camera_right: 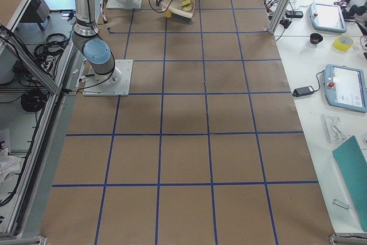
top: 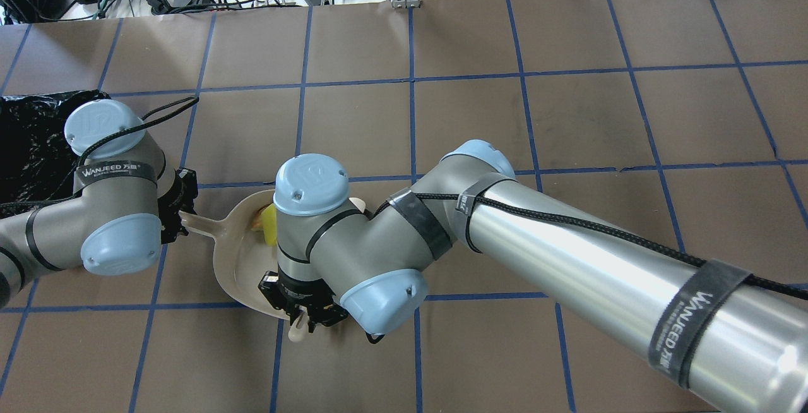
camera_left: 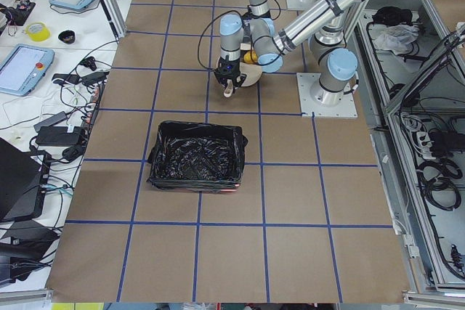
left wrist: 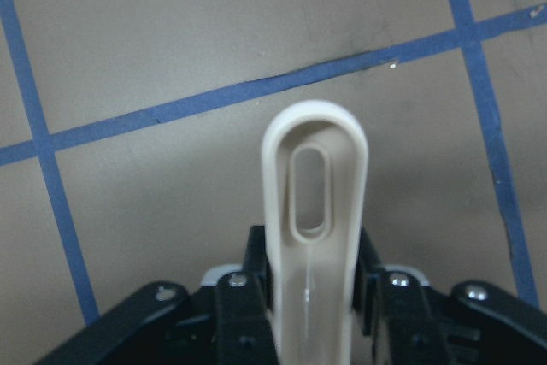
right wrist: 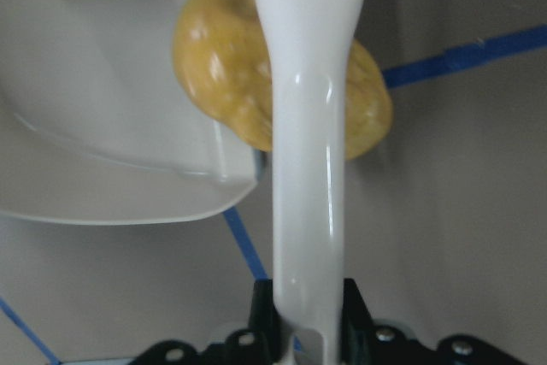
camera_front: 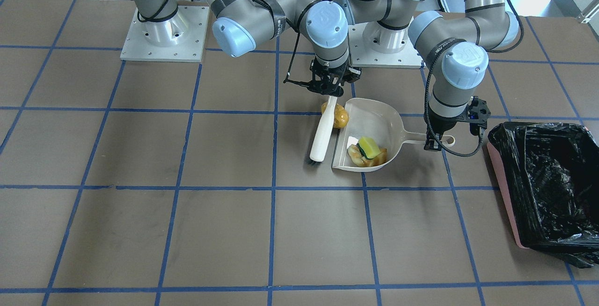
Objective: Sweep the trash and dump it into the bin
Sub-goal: 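Sweep the yellow potato into the dustpan with the brush in the right gripper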
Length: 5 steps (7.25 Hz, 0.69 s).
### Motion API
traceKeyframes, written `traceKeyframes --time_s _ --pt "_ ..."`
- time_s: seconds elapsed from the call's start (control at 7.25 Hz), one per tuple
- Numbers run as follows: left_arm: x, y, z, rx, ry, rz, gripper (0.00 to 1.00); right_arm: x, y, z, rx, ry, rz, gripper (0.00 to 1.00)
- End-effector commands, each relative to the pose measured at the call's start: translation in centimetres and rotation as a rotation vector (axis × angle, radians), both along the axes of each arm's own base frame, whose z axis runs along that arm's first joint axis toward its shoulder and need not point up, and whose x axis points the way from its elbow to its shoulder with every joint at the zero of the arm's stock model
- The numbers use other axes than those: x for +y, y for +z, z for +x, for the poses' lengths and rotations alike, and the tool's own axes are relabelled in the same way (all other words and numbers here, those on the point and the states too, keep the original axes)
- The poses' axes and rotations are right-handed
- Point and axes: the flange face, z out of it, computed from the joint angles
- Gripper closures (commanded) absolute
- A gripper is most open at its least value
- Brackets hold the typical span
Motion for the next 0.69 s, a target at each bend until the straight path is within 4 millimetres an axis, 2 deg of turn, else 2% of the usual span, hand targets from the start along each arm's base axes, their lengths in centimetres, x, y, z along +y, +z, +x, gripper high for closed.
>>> traceKeyframes --time_s 0.0,0.14,0.28,0.41,0.55 --pt "0.0 0.0 -0.1 0.0 0.005 -0.001 1.0 -2.2 0.7 2.5 -0.104 0.023 -0.067 1.0" --pt "-0.1 0.0 -0.1 0.001 0.005 -0.003 1.0 -3.1 1.2 3.7 -0.155 0.026 -0.073 1.0" --pt "-0.1 0.0 -0.1 0.001 0.005 -0.003 1.0 -3.2 1.4 3.6 -0.131 0.025 -0.072 1.0" --pt "-0.1 0.1 -0.2 0.002 0.005 -0.005 1.0 -2.9 2.0 2.8 -0.078 0.028 -0.043 1.0" --pt "-0.1 0.1 -0.2 0.002 0.005 -0.005 1.0 -2.9 4.5 0.8 -0.017 0.059 -0.051 1.0"
